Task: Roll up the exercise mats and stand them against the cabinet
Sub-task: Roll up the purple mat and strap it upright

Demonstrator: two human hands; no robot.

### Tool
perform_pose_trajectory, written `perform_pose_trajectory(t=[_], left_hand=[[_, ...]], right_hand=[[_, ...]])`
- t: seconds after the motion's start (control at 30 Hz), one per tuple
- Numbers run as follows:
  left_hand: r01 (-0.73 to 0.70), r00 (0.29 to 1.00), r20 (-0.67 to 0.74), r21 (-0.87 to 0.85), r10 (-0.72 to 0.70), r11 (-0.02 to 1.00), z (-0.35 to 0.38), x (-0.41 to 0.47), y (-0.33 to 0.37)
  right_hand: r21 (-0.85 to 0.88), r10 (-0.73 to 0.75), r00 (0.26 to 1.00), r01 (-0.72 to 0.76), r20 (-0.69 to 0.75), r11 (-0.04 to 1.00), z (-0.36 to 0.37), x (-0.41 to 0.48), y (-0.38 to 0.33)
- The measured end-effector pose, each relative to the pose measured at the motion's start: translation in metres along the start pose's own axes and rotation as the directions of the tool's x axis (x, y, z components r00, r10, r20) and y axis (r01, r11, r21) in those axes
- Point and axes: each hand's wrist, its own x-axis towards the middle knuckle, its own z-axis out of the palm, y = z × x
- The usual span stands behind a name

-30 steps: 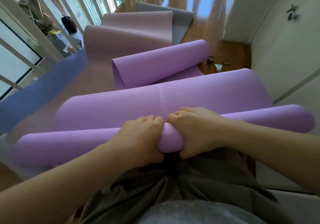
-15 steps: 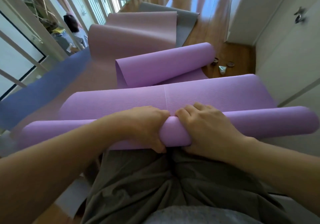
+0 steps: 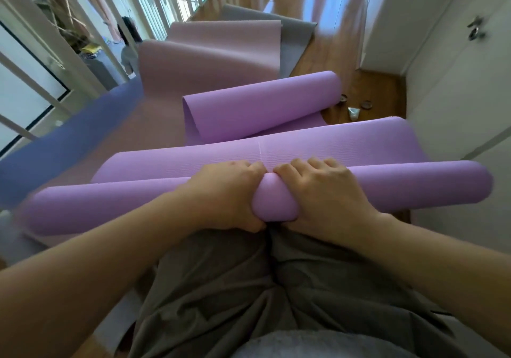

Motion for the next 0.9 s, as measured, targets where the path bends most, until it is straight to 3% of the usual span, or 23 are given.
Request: perform_pose_trajectory(t=[0.1, 0.23, 0.33, 0.4, 0.47, 0.53, 0.67, 0.9], left_hand=[[0.027, 0.999, -0.032, -0.052, -0.029, 0.998, -0.002, 0.001, -0.004], [0.055, 0.962, -0.272, 0.167, -0.008, 0.984, 0.012, -0.005, 0.005], [0.061, 0.973, -0.23, 0.132, -0.029, 0.989, 0.008, 0.002, 0.002], [0.055, 0.981, -0.189, 0.108, -0.034, 0.993, 0.002, 0.009, -0.003], [0.049, 0.984, -0.174, 0.106, -0.03, 0.993, 0.0, 0.011, -0.004], [0.045, 0.987, -0.159, 0.113, -0.027, 0.993, 0.002, 0.009, -0.003], [0.075, 0.993, -0.096, 0.073, -0.068, 0.994, -0.005, 0.01, -0.003], [-0.016, 0.998, -0.059, 0.112, 0.023, 0.994, -0.031, -0.017, 0.017]], right_hand=[[0.075, -0.001, 0.981, -0.014, 0.195, 0.997, -0.013, 0.017, 0.007], [0.188, -0.073, 0.911, -0.005, 0.406, 0.982, -0.021, 0.043, 0.021], [0.248, -0.087, 0.841, -0.058, 0.534, 0.967, -0.019, 0.057, 0.026], [0.23, -0.038, 0.865, -0.091, 0.501, 0.969, -0.018, 0.053, 0.025], [0.076, 0.002, 0.962, -0.024, 0.274, 0.997, -0.008, 0.037, 0.019], [-0.022, -0.025, 0.996, 0.027, 0.091, 0.999, 0.003, 0.02, 0.007], [0.048, -0.004, 0.986, -0.004, 0.166, 0.999, -0.006, 0.028, 0.006], [0.101, -0.125, 0.968, 0.106, 0.216, 0.989, -0.058, 0.006, 0.009]])
